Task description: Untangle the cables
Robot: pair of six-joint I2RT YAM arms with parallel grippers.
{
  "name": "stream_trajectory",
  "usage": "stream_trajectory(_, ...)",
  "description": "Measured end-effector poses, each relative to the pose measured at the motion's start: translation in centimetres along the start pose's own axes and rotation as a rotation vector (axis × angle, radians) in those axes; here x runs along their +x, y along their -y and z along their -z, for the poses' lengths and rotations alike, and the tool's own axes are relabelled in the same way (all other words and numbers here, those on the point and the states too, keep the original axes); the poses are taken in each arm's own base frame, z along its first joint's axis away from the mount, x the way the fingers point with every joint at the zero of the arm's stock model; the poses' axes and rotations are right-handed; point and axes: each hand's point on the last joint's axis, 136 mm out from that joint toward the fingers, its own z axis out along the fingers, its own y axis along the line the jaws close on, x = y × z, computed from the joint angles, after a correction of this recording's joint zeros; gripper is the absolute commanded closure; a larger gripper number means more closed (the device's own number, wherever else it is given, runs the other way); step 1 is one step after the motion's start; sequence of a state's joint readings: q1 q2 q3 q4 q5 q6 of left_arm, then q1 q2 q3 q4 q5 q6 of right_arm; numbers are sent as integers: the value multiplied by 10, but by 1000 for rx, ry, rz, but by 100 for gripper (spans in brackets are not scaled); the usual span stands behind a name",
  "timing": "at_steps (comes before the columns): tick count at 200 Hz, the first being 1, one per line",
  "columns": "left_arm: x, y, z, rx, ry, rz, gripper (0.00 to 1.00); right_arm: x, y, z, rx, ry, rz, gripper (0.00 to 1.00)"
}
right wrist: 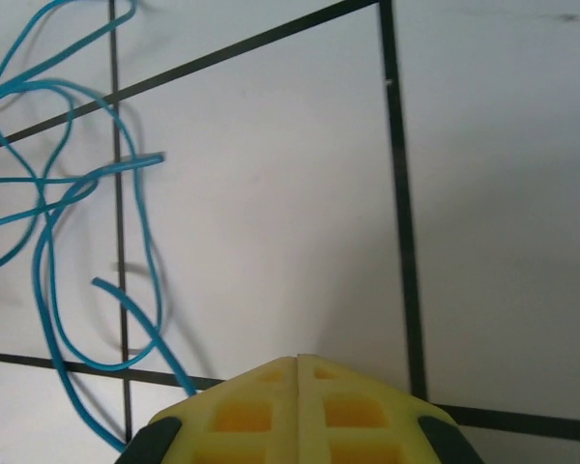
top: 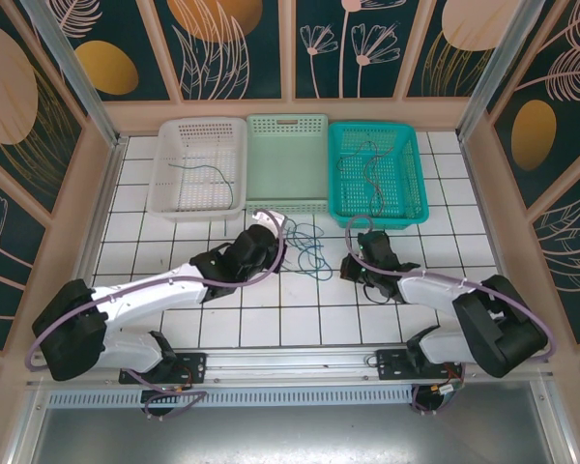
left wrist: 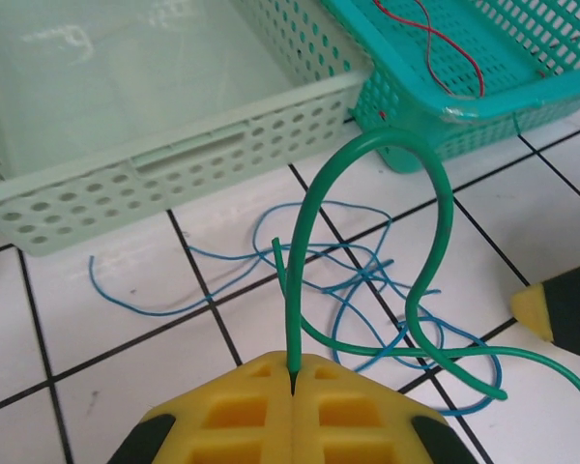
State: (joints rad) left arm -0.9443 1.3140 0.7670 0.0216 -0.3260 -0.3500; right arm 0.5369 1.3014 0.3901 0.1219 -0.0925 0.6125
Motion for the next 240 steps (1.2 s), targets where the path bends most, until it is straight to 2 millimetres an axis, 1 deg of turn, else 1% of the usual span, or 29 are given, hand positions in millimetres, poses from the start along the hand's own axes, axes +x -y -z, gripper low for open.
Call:
stream_trajectory(8, -2, -1, 3, -2, 10, 1, 100, -1, 1, 2, 8, 7, 1, 99)
stream_trajectory(17, -4, -2, 6, -4, 20, 4, 100, -4, 0, 5, 8, 21, 1, 85)
stream_trajectory(21, -5, -3, 7, -6, 24, 5, 100, -6, 0, 6, 6, 30, 3, 77)
stream_trajectory(31, -6, -4, 8, -5, 30, 6, 100, -11, -6, 11, -10, 56, 4, 62)
stream_trajectory(36, -6, -4, 9, -4, 32, 6, 100, -14, -10, 14, -24, 69, 13, 57)
stream_trajectory(45, -5, -3, 9, -1, 32, 3, 100, -18, -17, 19, -49, 91, 23, 51)
stream_trajectory(58, -2, -2, 8, 11, 27, 0, 100, -24, -30, 26, -103, 126, 41, 51)
stream_trajectory(75, 1, 1, 7, 28, 20, -5, 100, -30, -44, 34, -166, 158, 72, 58)
stream_trajectory(87, 1, 3, 7, 40, 19, -11, 100, -28, -55, 35, -198, 162, 119, 59)
stream_trajectory(97, 0, 4, 7, 44, 21, -14, 100, -22, -61, 35, -210, 150, 166, 59)
stream_trajectory(115, 0, 5, 8, 49, 21, -21, 100, -18, -65, 30, -199, 123, 200, 58)
stream_trajectory(128, -1, 5, 9, 52, 26, -27, 99, -19, -64, 27, -187, 115, 197, 57)
stream_trajectory(154, -3, 3, 13, 50, 37, -45, 100, -22, -63, 29, -186, 124, 189, 57)
stream_trajectory(174, -2, 2, 13, 46, 34, -64, 100, -28, -69, 38, -213, 155, 190, 56)
stream_trajectory(198, 2, 2, 9, 42, 21, -86, 100, -33, -83, 52, -281, 179, 202, 57)
stream_trajectory(217, 7, 2, 5, 37, 5, -98, 100, -28, -92, 56, -334, 158, 220, 57)
stream_trajectory(240, 10, 2, 3, 34, -4, -110, 100, -13, -100, 53, -379, 96, 263, 57)
